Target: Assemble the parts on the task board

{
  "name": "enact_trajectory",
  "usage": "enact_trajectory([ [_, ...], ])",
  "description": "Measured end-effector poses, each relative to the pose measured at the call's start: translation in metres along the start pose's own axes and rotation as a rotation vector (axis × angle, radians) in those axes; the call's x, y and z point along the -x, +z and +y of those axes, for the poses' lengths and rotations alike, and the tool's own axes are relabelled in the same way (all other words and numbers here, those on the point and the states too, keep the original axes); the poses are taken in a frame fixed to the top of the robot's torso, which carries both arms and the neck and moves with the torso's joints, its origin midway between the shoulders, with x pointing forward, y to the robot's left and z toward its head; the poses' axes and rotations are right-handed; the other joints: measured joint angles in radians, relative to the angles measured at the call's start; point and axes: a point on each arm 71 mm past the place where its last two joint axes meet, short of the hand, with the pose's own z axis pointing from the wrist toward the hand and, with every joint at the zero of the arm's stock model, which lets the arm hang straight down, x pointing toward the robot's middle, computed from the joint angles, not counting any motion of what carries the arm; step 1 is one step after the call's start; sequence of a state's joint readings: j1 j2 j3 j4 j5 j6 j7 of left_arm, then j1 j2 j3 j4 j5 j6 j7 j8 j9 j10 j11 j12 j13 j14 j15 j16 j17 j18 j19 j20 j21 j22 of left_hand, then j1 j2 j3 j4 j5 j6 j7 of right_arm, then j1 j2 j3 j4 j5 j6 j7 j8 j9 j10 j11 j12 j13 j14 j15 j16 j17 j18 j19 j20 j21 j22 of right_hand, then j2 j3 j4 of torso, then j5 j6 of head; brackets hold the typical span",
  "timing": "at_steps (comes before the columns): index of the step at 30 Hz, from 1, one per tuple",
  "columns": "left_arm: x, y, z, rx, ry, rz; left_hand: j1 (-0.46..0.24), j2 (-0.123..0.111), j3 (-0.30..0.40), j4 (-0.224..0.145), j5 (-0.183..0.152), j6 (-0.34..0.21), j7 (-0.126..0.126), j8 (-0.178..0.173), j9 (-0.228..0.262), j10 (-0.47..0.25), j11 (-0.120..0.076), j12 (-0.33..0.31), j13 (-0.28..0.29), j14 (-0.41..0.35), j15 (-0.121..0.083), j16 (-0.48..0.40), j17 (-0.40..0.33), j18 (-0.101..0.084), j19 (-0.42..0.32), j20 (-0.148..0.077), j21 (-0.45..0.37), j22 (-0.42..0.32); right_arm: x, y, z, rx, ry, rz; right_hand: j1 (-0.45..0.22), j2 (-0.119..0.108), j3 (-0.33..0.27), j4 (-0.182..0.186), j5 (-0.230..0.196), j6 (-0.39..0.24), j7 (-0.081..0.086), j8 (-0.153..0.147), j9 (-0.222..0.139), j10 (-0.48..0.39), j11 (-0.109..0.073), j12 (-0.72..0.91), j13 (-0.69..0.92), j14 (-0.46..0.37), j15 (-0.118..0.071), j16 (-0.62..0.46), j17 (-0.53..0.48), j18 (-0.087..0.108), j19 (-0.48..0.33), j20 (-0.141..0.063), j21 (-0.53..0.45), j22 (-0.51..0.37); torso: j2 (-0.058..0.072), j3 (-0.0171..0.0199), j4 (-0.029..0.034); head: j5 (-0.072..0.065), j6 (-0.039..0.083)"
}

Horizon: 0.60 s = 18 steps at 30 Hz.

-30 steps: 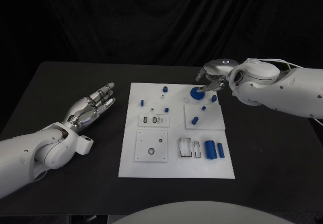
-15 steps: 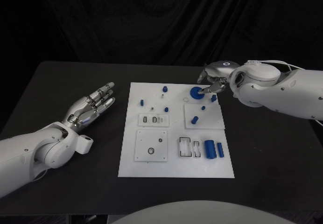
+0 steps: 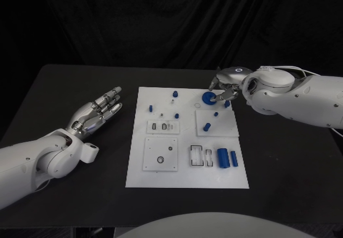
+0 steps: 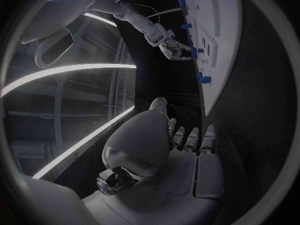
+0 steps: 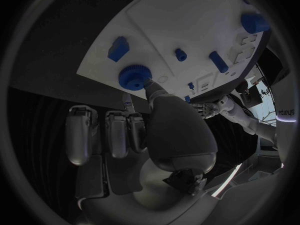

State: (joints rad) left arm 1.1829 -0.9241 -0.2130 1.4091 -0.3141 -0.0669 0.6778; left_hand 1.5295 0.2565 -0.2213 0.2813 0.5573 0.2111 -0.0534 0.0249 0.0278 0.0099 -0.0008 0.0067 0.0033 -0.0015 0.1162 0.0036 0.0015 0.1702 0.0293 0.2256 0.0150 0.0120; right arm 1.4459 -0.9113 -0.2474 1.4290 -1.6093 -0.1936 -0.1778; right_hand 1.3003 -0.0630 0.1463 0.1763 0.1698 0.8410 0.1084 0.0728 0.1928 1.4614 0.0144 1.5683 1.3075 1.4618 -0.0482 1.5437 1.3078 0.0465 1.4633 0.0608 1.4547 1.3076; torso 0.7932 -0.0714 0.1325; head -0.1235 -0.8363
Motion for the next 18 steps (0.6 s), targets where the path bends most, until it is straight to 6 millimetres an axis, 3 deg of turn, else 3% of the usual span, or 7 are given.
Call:
enact_trajectory([
  [12, -0.0003, 0.0004, 0.0002, 0.000, -0.003, 0.004, 0.001, 0.001, 0.005, 0.000, 0.000, 0.000, 0.000, 0.000, 0.000, -0.004, 0.004, 0.000, 0.000, 0.000, 0.000, 0.000, 0.000, 0.000, 0.000, 0.000, 0.004, 0.001, -0.0068, 0.0042, 0.0011, -0.001, -0.005, 0.012, 0.013, -0.003, 0.004, -0.015, 0.005, 0.008, -0.002, 0.000, 0.004, 0.000, 0.000, 0.000, 0.000, 0.000, 0.000, -0.014, 0.000, 0.000, 0.000, 0.000, -0.006, 0.000, 0.000, 0.0003, 0.0003, 0.000, -0.003],
  [18, -0.0002, 0.0003, 0.0003, 0.000, -0.004, 0.006, 0.001, 0.001, 0.005, 0.000, 0.000, 0.000, 0.000, 0.000, 0.000, -0.001, 0.007, 0.000, 0.000, 0.004, 0.004, 0.000, 0.000, 0.000, -0.004, 0.004, 0.004, 0.001, -0.0081, 0.0047, 0.0007, -0.003, -0.008, 0.015, 0.026, -0.005, 0.012, -0.031, 0.059, 0.027, -0.005, 0.006, 0.015, 0.000, 0.000, 0.000, 0.000, 0.000, 0.000, -0.019, 0.000, 0.000, 0.000, 0.000, -0.012, 0.000, 0.000, 0.0002, -0.0003, 0.001, -0.006],
])
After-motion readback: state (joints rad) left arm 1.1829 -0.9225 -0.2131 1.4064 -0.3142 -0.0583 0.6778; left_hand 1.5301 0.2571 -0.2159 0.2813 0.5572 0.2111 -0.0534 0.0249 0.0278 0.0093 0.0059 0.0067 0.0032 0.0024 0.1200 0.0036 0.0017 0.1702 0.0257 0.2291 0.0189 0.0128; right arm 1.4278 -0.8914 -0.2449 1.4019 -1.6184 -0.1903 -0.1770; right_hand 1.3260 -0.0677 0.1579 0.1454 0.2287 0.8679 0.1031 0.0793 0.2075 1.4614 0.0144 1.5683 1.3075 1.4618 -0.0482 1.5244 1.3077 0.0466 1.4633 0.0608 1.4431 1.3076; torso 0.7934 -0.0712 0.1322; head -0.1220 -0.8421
